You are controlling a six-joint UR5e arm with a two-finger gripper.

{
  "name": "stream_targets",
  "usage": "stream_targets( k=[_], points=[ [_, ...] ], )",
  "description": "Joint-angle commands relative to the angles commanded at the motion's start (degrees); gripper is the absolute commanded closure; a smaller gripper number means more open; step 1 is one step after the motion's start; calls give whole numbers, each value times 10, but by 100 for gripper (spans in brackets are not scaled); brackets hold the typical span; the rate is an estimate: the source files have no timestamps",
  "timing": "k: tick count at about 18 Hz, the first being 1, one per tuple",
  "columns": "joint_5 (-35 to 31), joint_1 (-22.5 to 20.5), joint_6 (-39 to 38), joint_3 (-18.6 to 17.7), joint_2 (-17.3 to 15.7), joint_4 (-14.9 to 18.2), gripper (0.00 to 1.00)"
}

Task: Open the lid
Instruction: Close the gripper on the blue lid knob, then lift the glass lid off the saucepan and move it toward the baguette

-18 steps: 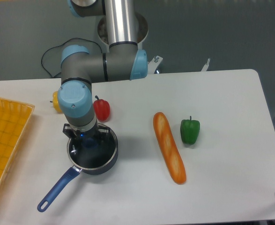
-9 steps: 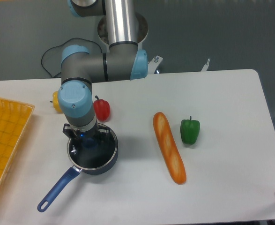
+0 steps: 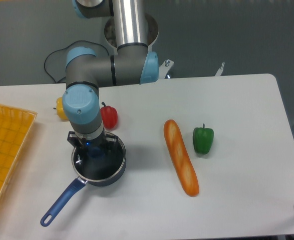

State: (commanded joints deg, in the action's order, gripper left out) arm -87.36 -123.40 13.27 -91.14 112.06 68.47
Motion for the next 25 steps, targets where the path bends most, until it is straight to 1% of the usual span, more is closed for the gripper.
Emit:
stream_targets(
  k=[4, 7, 10, 14, 16, 25],
  points=[
    [9, -3, 28, 0, -3, -2, 44],
    [18, -11, 72, 3, -8, -1, 44],
    [18, -19, 100, 4, -12, -1, 44],
    [16, -25, 156, 5, -19, 3, 44],
    [15, -36, 180, 6, -20, 3, 44],
    [5, -79, 340, 11, -18, 0, 44]
  ],
)
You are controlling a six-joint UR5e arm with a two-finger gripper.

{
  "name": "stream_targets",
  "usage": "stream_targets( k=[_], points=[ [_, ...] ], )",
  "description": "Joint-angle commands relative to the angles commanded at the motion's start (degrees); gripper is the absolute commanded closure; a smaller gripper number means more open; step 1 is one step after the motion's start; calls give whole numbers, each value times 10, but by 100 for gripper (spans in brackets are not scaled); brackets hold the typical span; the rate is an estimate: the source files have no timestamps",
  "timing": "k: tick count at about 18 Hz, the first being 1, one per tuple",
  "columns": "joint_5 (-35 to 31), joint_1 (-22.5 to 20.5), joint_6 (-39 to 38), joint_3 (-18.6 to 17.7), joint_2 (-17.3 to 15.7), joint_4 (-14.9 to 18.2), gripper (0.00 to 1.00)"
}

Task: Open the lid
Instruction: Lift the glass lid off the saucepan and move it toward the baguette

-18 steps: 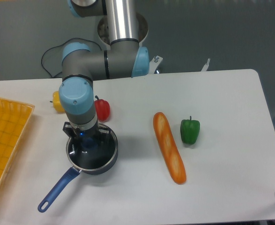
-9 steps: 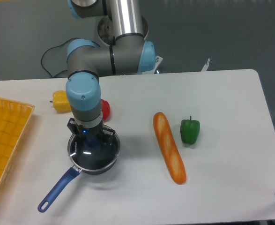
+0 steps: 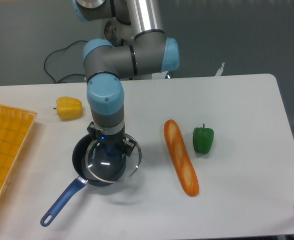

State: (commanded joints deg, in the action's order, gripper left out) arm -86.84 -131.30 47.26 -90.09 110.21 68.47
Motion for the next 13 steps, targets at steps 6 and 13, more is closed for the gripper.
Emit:
stream_targets(
  k=[6, 13],
  points=[
    [-25, -24, 63, 0, 1, 5, 44],
    [-64, -28, 104, 0, 5, 10, 44]
  ],
)
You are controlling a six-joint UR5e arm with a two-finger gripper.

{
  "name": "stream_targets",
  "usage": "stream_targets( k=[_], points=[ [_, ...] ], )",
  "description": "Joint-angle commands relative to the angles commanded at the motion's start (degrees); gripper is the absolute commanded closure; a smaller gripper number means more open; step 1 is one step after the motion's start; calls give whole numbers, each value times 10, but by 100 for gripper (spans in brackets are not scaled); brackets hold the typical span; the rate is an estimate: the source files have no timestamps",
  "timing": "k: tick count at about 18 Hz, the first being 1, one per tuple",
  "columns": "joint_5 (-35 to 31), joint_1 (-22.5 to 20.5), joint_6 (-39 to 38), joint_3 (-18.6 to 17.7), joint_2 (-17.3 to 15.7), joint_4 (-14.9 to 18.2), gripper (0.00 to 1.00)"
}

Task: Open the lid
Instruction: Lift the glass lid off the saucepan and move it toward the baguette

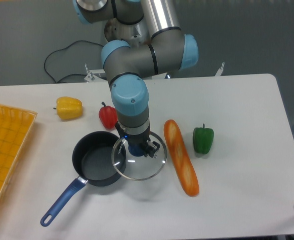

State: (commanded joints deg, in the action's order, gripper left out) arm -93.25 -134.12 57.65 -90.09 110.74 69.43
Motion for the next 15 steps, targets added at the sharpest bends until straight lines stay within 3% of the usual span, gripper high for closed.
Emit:
stream_targets(
  k=[15],
  points=[
    [4, -5, 8, -4, -2, 11, 44]
  ],
)
